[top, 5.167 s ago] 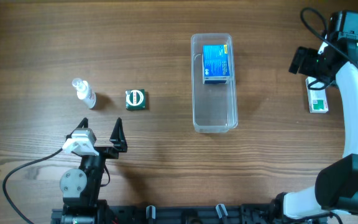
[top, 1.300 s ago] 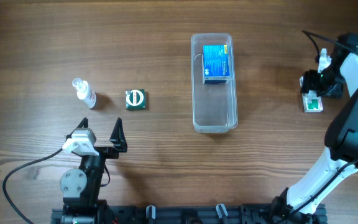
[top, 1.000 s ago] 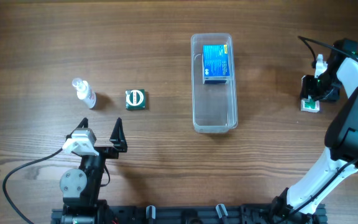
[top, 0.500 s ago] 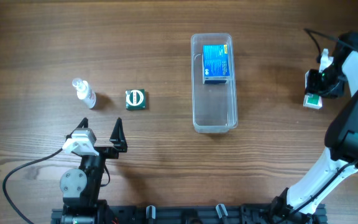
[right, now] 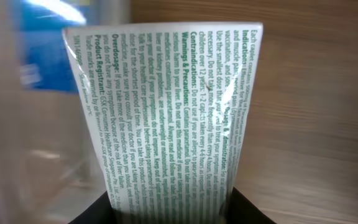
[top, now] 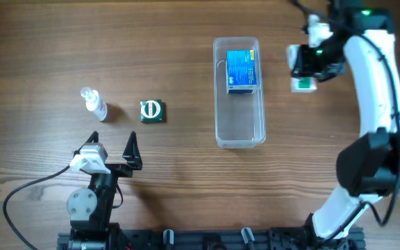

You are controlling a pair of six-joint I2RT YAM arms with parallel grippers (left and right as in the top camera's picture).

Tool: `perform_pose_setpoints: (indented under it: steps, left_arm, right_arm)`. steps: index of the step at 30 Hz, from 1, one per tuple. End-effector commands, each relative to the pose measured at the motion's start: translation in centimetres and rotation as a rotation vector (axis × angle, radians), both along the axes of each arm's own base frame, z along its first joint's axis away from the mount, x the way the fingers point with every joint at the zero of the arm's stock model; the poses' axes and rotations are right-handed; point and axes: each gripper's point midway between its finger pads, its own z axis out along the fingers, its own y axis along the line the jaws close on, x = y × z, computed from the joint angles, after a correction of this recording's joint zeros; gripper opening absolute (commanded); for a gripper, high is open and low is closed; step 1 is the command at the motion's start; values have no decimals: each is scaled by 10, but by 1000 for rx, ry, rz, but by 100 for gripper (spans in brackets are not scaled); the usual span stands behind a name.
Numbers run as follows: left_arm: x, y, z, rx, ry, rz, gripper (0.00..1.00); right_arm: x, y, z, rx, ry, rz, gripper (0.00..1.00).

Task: Pack container
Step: 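Carry the white-green box into the container and release it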

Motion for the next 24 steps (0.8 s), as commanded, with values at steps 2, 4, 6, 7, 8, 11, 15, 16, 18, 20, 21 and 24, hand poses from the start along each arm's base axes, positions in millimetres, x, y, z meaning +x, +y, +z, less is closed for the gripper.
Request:
perform_pose_setpoints:
  steps: [2, 4, 6, 7, 8, 11, 15, 16, 18, 20, 21, 24]
  left_arm:
    - [0, -1, -2, 11, 1, -9, 100]
    - [0, -1, -2, 11, 1, -9, 100]
    - [0, -1, -2, 11, 1, -9, 100]
    - [0, -1, -2, 11, 1, -9, 100]
    - [0, -1, -2, 11, 1, -9, 100]
    - [0, -1, -2, 11, 1, -9, 100]
    - [0, -1, -2, 11, 1, -9, 100]
    - [0, -1, -2, 11, 1, -9, 100]
    - [0, -1, -2, 11, 1, -9, 100]
    - [0, -1, -2, 11, 1, -9, 100]
    - [0, -1, -2, 11, 1, -9, 100]
    - [0, -1, -2, 11, 1, -9, 100]
  right_arm:
    - [-14, 65, 20, 28, -20, 39, 36]
    - [-19, 78, 18, -46, -28, 52, 36]
    - [-22, 89, 18, -113, -44, 41, 36]
    - [-25, 97, 18, -125, -50, 49, 36]
    - [-28, 104, 18, -132, -52, 43, 36]
    - [-28, 108, 13, -173, -67, -25, 36]
    - [-29, 110, -13, -167, -42, -90, 36]
    - [-30, 111, -24, -161, -33, -91, 36]
    - [-30, 115, -38, -140, -26, -85, 35]
    - [-31, 117, -52, -132, -18, -83, 35]
    - [-32, 117, -58, -129, -16, -82, 35]
    - [-34, 118, -68, -125, -7, -80, 35]
